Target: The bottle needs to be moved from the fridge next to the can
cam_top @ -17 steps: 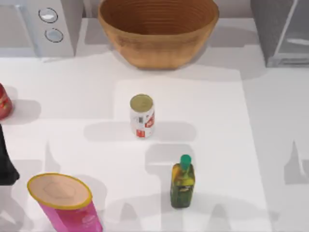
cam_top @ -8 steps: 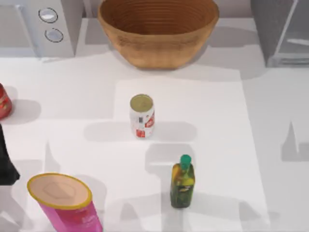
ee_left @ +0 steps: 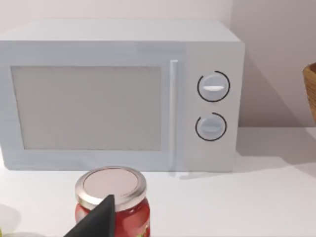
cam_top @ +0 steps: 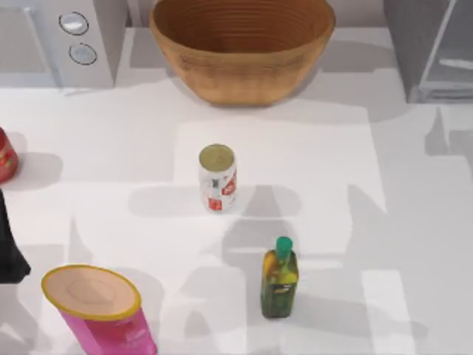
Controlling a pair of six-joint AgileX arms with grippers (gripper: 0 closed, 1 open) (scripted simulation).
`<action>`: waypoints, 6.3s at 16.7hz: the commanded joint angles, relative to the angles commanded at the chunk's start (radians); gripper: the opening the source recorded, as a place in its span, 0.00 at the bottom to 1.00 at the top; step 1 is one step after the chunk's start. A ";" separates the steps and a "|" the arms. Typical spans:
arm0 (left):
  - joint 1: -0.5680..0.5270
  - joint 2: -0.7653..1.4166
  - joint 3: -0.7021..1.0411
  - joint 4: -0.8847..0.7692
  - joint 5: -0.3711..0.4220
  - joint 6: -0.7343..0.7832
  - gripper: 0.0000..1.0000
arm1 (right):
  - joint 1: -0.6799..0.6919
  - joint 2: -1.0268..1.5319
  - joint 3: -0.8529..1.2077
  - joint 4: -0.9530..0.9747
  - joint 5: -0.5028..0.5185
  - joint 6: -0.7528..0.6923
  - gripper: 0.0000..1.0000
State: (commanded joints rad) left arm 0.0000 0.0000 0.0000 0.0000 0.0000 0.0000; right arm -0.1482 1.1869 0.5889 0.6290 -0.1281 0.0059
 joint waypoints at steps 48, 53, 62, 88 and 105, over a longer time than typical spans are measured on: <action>0.000 0.000 0.000 0.000 0.000 0.000 1.00 | -0.078 1.085 0.728 0.325 -0.062 0.002 0.00; 0.000 0.000 0.000 0.000 0.000 0.000 1.00 | -0.078 1.085 0.728 0.325 -0.062 0.002 0.00; 0.000 0.000 0.000 0.000 0.000 0.000 1.00 | -0.081 0.974 0.771 0.169 -0.064 0.005 0.00; 0.000 0.000 0.000 0.000 0.000 0.000 1.00 | -0.128 0.576 0.142 0.397 -0.121 0.010 0.00; 0.000 0.000 0.000 0.000 0.000 0.000 1.00 | 0.882 0.789 0.039 0.702 0.896 0.011 0.00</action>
State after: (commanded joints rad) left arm 0.0000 0.0000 0.0000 0.0000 0.0000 0.0000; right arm 0.7341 1.9756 0.6281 1.3315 0.7684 0.0171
